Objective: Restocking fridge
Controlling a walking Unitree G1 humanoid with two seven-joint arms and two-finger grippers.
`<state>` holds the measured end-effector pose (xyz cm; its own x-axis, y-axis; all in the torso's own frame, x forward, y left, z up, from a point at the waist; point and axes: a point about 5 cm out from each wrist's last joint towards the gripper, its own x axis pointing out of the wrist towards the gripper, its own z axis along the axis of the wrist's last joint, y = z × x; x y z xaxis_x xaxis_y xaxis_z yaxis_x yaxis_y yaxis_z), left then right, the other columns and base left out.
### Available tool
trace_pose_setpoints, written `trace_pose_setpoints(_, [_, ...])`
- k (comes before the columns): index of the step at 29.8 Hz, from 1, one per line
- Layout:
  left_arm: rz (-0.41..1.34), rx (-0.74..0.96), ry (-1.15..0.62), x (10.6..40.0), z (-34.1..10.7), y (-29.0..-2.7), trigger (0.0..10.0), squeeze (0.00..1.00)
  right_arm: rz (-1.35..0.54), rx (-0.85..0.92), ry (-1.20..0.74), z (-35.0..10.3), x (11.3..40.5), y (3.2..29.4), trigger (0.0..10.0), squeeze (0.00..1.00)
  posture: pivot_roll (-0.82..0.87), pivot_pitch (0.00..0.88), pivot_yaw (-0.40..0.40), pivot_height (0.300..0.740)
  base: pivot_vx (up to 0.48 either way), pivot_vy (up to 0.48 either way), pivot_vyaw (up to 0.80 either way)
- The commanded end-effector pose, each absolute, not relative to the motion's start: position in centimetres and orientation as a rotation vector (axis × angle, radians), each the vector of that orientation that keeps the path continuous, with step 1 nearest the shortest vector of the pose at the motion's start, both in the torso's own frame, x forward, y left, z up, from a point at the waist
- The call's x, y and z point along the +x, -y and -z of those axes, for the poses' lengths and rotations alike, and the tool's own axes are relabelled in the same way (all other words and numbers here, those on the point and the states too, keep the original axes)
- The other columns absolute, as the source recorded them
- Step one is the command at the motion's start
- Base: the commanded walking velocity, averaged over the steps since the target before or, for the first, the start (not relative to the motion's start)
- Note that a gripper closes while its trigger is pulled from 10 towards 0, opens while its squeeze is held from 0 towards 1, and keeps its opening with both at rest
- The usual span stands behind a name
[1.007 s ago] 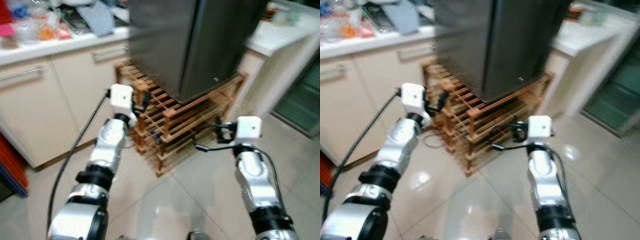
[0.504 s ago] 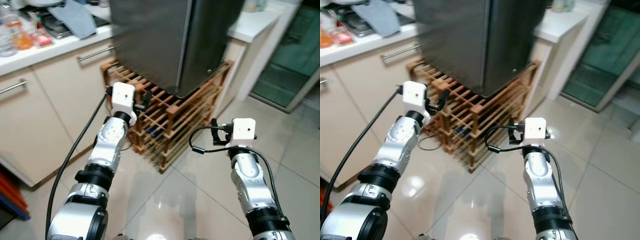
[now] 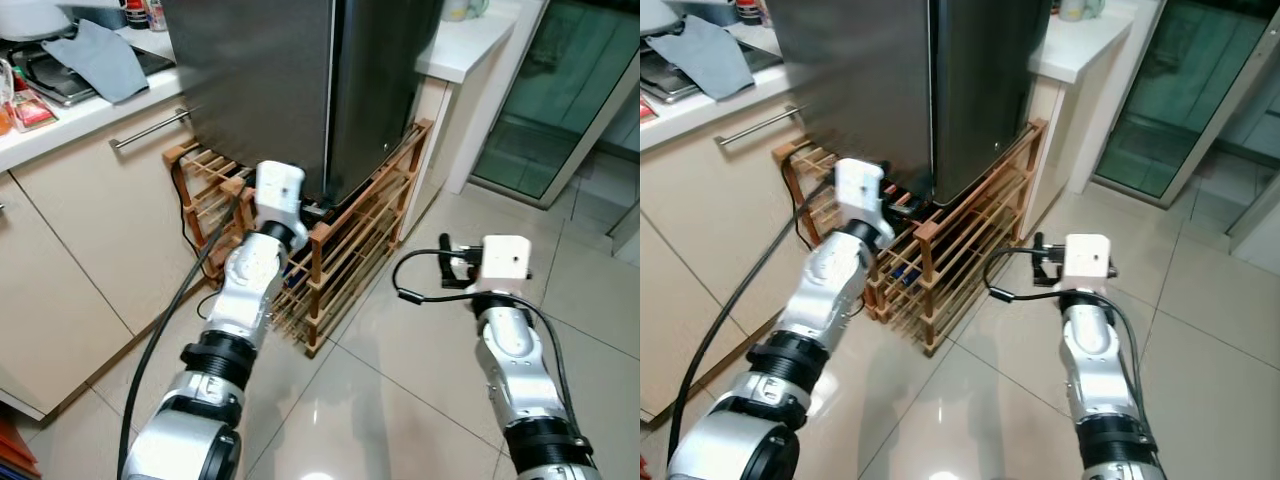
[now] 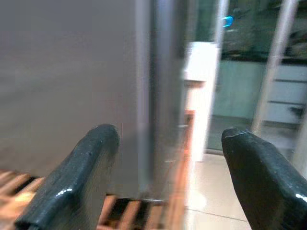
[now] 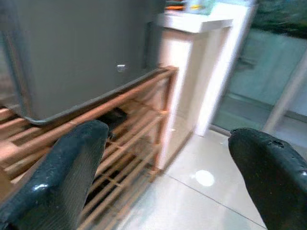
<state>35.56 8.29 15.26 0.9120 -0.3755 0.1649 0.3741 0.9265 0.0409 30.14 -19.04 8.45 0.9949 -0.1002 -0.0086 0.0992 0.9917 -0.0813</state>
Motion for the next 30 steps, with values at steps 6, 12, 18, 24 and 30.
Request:
trace_pose_setpoints(6, [0.373, -0.008, 0.184, 35.6, -15.6, -8.9, 10.0, 0.00, 0.071, -0.084, -0.001, -8.6, 30.1, 18.2, 10.0, 0.00, -0.12, 0.000, 0.009, 0.740, 0.476, 0.000, 0.00])
trace_pose_setpoints(12, [0.273, -0.074, 0.187, 36.0, -16.0, -9.9, 10.0, 0.00, 0.068, -0.088, -0.003, -8.6, 30.2, 18.3, 10.0, 0.00, -0.12, 0.000, 0.004, 0.740, 0.429, 0.000, 0.00])
trace_pose_setpoints(18, [0.213, -0.054, 0.179, 36.3, -16.2, -10.5, 10.0, 0.00, 0.064, -0.095, -0.006, -8.6, 30.2, 18.4, 10.0, 0.00, -0.12, 0.000, -0.001, 0.740, 0.056, 0.000, 0.00])
trace_pose_setpoints(24, [0.233, -0.038, 0.165, 36.4, -16.0, -10.0, 10.0, 0.00, 0.064, -0.093, -0.013, -8.6, 30.2, 18.4, 10.0, 0.00, -0.12, 0.000, 0.001, 0.740, 0.000, 0.000, 0.00])
trace_pose_setpoints(30, [0.235, -0.079, 0.166, 36.4, -16.1, -9.9, 10.0, 0.00, 0.061, -0.088, -0.024, -8.4, 30.3, 18.4, 10.0, 0.00, -0.12, 0.000, 0.003, 0.740, 0.000, 0.000, -0.52])
